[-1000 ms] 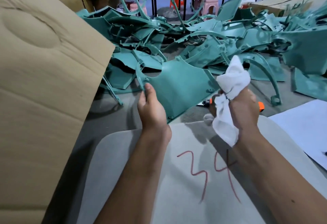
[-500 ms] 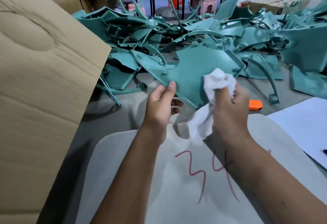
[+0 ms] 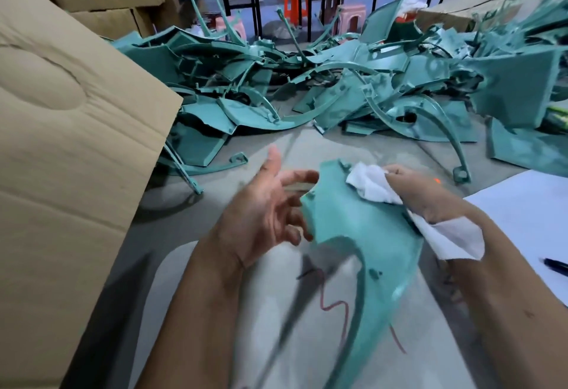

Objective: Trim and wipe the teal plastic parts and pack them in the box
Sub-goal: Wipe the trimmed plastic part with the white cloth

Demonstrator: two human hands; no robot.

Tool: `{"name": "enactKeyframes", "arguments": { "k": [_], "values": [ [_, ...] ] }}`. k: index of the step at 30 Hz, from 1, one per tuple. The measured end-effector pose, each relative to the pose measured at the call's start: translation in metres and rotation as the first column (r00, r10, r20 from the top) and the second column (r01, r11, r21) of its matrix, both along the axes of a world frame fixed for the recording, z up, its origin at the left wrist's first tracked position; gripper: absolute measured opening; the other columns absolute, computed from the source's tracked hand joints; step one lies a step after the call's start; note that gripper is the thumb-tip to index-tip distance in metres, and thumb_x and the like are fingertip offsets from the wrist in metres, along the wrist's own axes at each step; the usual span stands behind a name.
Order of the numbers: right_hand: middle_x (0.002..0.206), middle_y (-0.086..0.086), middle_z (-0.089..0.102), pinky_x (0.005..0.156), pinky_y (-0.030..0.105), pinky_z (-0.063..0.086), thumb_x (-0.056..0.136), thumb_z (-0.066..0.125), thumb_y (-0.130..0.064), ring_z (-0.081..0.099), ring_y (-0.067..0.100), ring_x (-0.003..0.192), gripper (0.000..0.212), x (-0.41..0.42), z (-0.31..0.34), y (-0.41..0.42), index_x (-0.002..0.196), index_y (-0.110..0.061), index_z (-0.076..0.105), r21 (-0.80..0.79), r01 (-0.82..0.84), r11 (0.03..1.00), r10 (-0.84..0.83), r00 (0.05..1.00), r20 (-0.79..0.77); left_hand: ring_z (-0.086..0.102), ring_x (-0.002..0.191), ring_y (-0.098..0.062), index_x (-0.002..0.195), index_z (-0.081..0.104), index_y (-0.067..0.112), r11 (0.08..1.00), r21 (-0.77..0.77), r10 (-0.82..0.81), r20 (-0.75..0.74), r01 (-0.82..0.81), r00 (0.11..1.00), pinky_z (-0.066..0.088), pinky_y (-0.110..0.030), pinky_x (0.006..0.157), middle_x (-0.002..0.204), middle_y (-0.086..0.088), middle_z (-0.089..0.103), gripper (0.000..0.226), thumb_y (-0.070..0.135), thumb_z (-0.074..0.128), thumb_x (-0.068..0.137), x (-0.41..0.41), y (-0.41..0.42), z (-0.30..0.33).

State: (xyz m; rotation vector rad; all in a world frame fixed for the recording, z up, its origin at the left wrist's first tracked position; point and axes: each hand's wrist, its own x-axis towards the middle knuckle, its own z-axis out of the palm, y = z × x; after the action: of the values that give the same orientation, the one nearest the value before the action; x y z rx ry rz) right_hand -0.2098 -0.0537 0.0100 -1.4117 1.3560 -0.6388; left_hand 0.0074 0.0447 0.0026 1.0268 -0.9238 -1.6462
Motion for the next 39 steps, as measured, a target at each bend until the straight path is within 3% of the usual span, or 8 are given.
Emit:
{"name": "enactKeyframes", "arguments": {
  "k": [4, 7, 14, 17, 21, 26, 35, 39],
  "values": [
    [0.054, -0.005, 0.041, 0.047, 0.022, 0.027, 0.1, 0.054, -0.009, 0.036, 0.011, 0.05, 0.036, 0.005, -0.002, 0.002, 0.067, 0.005, 0.054, 0.002, -0.098, 0.995, 0.098, 0.995, 0.024, 0.067, 0.054, -0.026, 0.097, 0.077, 0.029, 0.995, 0.0, -0.094, 0.095, 0.095, 0.991, 0.051, -0.026, 0.041, 0.081, -0.009, 0.074, 0.039, 0.048, 0.089, 0.066, -0.023, 0.011, 0.005],
    [0.047, -0.009, 0.033, 0.035, 0.014, 0.021, 0.091, 0.059, -0.015, 0.028, 0.007, 0.038, 0.027, 0.004, 0.002, 0.001, 0.079, 0.007, 0.05, -0.067, -0.044, 0.997, 0.046, 0.999, 0.022, 0.065, 0.049, -0.025, 0.12, 0.059, 0.01, 0.984, 0.053, 0.169, 0.044, -0.171, 0.985, 0.043, -0.023, 0.035, 0.078, -0.011, 0.075, 0.059, 0.013, 0.086, 0.068, -0.032, 0.006, 0.008],
    [0.045, 0.002, 0.05, 0.058, 0.034, 0.038, 0.1, 0.061, -0.018, 0.042, 0.016, 0.035, 0.025, 0.002, 0.011, -0.004, 0.078, -0.013, 0.051, 0.164, 0.388, 0.907, -0.414, 0.746, 0.521, 0.064, 0.053, -0.02, 0.109, 0.062, 0.007, 0.834, 0.019, 0.546, -0.163, -0.551, 0.822, 0.041, -0.021, 0.037, 0.086, -0.012, 0.073, 0.022, 0.008, 0.068, 0.088, -0.026, -0.004, 0.008],
    [0.059, 0.0, 0.055, 0.056, 0.026, 0.042, 0.099, 0.068, -0.027, 0.049, 0.015, 0.046, 0.027, 0.003, 0.007, 0.0, 0.079, -0.013, 0.056, 0.086, 0.395, 0.915, -0.357, 0.689, 0.631, 0.06, 0.045, -0.02, 0.099, 0.064, 0.012, 0.759, -0.045, 0.639, -0.139, -0.65, 0.756, 0.038, -0.02, 0.035, 0.072, -0.005, 0.072, 0.011, 0.005, 0.063, 0.091, -0.021, -0.005, 0.01],
    [0.047, -0.009, 0.052, 0.044, 0.018, 0.035, 0.094, 0.064, -0.047, 0.049, 0.007, 0.043, 0.043, 0.033, -0.007, 0.018, 0.069, -0.015, 0.053, -0.033, 0.184, 0.982, -0.167, 0.945, 0.282, 0.065, 0.053, -0.022, 0.086, 0.072, 0.025, 0.791, -0.147, 0.591, -0.067, -0.594, 0.804, 0.045, -0.026, 0.039, 0.076, -0.005, 0.073, 0.024, 0.005, 0.062, 0.094, -0.037, -0.004, 0.005],
    [0.033, -0.015, 0.038, 0.034, 0.015, 0.027, 0.103, 0.059, -0.026, 0.035, 0.001, 0.028, 0.052, 0.035, -0.005, 0.015, 0.055, -0.016, 0.041, -0.068, 0.195, 0.978, -0.184, 0.972, 0.145, 0.071, 0.065, -0.021, 0.089, 0.076, 0.027, 0.77, -0.258, 0.597, -0.031, -0.584, 0.802, 0.051, -0.031, 0.045, 0.085, -0.003, 0.076, 0.019, 0.015, 0.062, 0.086, -0.043, -0.003, 0.002],
    [0.06, 0.007, 0.041, 0.049, 0.024, 0.024, 0.104, 0.05, -0.02, 0.036, 0.015, 0.051, 0.04, 0.061, -0.008, 0.059, 0.073, 0.006, 0.049, -0.195, -0.215, 0.957, 0.261, 0.932, 0.25, 0.071, 0.07, -0.017, 0.086, 0.071, 0.026, 0.352, -0.047, 0.926, -0.13, -0.935, 0.356, 0.052, -0.027, 0.052, 0.085, 0.003, 0.076, 0.026, 0.001, 0.065, 0.089, -0.017, -0.015, -0.003],
    [0.064, 0.007, 0.038, 0.053, 0.031, 0.027, 0.103, 0.052, -0.011, 0.034, 0.018, 0.058, 0.032, 0.053, -0.006, 0.062, 0.073, 0.0, 0.048, -0.338, -0.382, 0.86, 0.454, 0.875, 0.165, 0.071, 0.062, -0.01, 0.116, 0.056, 0.018, 0.14, 0.114, 0.977, -0.176, -0.984, 0.119, 0.056, -0.028, 0.054, 0.095, -0.003, 0.068, 0.034, 0.002, 0.066, 0.088, -0.006, -0.02, 0.0]
  ]
}}
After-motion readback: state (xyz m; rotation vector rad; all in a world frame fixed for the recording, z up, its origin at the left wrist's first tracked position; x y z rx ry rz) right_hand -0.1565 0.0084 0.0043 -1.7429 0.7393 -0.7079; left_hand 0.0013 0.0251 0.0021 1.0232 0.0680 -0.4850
